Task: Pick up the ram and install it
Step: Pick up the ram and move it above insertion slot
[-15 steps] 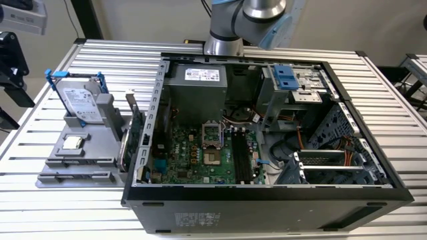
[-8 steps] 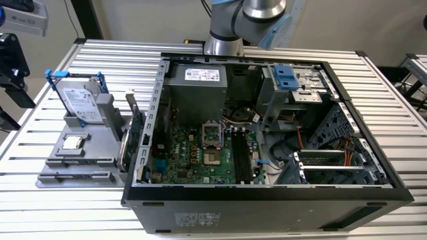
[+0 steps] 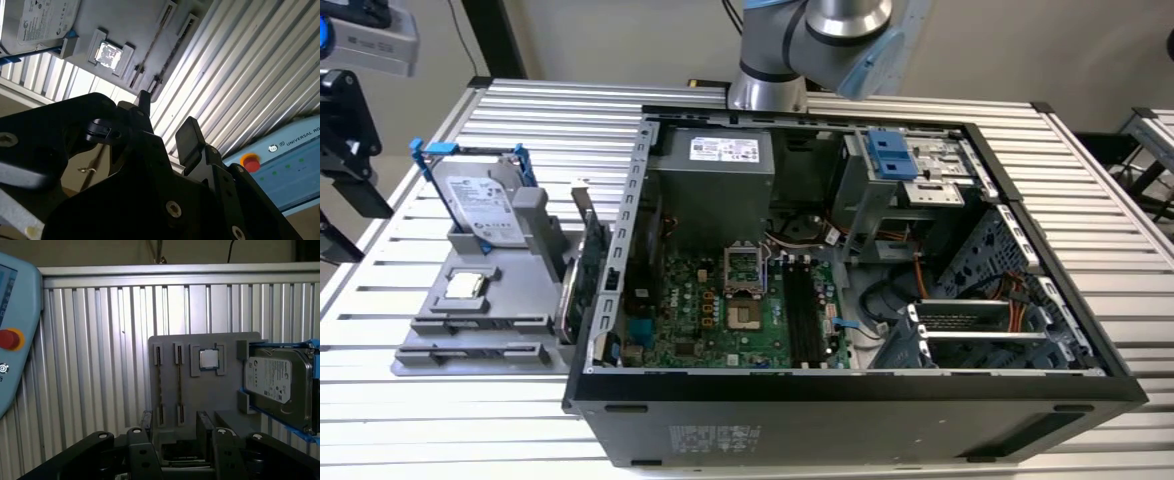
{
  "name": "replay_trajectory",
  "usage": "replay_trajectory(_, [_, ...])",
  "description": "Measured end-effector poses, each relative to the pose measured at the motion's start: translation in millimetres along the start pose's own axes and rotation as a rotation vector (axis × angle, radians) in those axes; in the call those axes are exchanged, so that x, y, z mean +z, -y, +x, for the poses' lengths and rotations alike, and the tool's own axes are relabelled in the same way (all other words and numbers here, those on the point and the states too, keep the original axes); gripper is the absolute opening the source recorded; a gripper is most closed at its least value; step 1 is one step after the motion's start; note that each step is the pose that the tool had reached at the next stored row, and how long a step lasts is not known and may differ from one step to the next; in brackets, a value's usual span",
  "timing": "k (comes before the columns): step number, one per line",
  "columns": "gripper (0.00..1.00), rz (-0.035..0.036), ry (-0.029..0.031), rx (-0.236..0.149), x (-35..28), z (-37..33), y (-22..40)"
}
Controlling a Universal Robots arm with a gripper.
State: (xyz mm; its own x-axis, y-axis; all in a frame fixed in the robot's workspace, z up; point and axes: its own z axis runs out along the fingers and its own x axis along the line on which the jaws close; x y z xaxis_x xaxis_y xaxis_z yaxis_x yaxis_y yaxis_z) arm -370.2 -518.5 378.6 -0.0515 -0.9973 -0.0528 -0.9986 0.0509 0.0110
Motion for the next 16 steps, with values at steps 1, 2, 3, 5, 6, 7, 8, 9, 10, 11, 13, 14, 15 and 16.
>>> replay_trajectory(1, [1.0,0.0,0.0,0.0,0.0,0.0,0.0])
replay_trajectory(2, [1.0,0.0,0.0,0.0,0.1,0.0,0.0])
replay_trajectory(3, [1.0,0.0,0.0,0.0,0.2,0.0,0.0])
replay_trajectory(5, [1.0,0.0002,0.0002,0.0,0.8,0.0,0.0])
replay_trajectory(6, [1.0,0.0,0.0001,0.0,1.2,0.1,0.0])
replay_trajectory(7, [1.0,0.0,0.0,0.0,1.5,0.1,0.0])
replay_trajectory(8, [1.0,0.0,0.0,-0.001,2.0,0.1,0.0])
replay_trajectory(9, [1.0,0.0001,0.0001,-0.001,2.5,0.1,0.0])
replay_trajectory(10, [1.0,0.0,0.0,-0.001,2.9,0.2,0.0])
replay_trajectory(11, [1.0,0.0,0.0,-0.002,3.2,0.2,0.0])
replay_trajectory(13, [1.0,-0.0001,0.0,-0.002,4.1,0.2,0.0])
replay_trajectory(14, [1.0,0.0,0.0,-0.002,4.7,0.2,0.0])
replay_trajectory(15, [1.0,0.0,0.0,-0.002,5.3,0.3,0.1])
replay_trajectory(16, [1.0,0.0,0.0,-0.002,6.0,0.3,0.1])
